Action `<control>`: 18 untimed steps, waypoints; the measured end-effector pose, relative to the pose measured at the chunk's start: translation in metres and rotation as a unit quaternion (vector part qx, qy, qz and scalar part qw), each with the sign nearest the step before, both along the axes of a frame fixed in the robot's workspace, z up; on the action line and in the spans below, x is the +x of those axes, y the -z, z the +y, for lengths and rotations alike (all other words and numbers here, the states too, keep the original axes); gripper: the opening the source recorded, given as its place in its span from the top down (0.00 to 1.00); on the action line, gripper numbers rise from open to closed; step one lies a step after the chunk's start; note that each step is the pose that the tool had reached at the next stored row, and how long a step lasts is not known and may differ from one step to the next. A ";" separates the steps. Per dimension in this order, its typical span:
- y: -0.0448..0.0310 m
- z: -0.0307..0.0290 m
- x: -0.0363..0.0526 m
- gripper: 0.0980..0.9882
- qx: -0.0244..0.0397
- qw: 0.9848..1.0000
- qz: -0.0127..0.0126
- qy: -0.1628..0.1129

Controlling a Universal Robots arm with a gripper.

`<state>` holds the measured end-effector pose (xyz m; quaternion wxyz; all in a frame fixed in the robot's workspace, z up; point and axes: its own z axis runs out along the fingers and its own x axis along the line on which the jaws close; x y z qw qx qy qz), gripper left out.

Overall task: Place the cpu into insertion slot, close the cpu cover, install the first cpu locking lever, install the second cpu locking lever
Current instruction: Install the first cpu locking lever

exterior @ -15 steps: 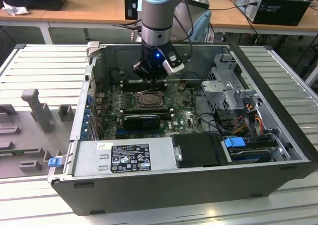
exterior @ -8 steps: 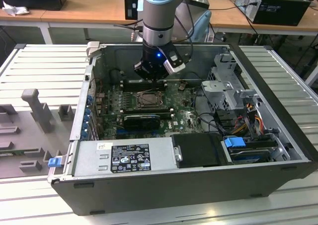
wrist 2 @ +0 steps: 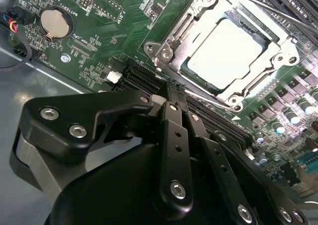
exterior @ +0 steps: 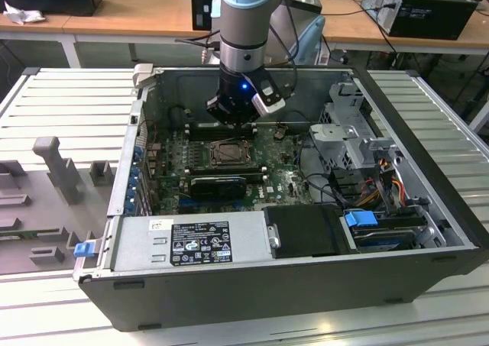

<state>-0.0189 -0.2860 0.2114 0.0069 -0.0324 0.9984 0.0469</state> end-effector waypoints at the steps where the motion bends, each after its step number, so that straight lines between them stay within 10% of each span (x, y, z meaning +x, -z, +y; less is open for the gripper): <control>1: 0.0001 0.0000 0.0000 0.99 0.000 1.000 0.000 0.000; 18: 0.0089 0.0007 -0.0003 0.99 -0.009 1.000 0.000 0.000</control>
